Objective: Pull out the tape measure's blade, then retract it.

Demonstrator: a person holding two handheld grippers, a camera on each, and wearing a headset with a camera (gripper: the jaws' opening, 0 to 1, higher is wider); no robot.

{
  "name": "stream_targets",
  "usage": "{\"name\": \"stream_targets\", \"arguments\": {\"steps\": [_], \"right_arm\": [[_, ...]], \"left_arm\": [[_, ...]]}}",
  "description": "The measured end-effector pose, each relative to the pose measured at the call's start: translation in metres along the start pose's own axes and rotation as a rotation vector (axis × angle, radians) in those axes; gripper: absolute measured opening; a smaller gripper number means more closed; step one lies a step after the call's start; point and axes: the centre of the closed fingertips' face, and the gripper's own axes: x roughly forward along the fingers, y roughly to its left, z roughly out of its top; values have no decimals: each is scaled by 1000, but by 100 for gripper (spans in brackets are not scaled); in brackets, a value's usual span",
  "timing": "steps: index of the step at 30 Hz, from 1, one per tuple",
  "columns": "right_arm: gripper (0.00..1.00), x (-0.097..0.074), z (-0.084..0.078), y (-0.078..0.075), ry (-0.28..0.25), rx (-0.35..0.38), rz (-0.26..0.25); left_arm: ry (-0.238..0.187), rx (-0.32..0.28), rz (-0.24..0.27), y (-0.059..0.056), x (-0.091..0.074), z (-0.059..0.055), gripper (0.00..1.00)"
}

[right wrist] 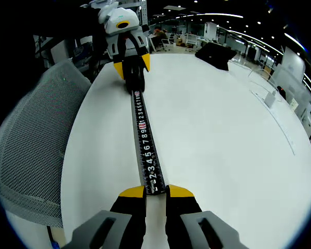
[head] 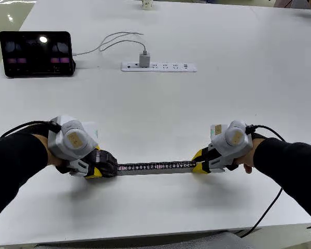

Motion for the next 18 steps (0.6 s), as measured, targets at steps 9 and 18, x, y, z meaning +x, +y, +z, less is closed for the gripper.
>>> {"name": "stream_targets", "arguments": {"steps": [9, 18], "right_arm": [[10, -3, -6, -2, 11, 3, -1], [10, -4, -8, -2, 14, 3, -3]], "left_arm": [[1, -3, 3, 0, 1, 0, 31], [-2, -5, 2, 0, 1, 0, 31]]}}
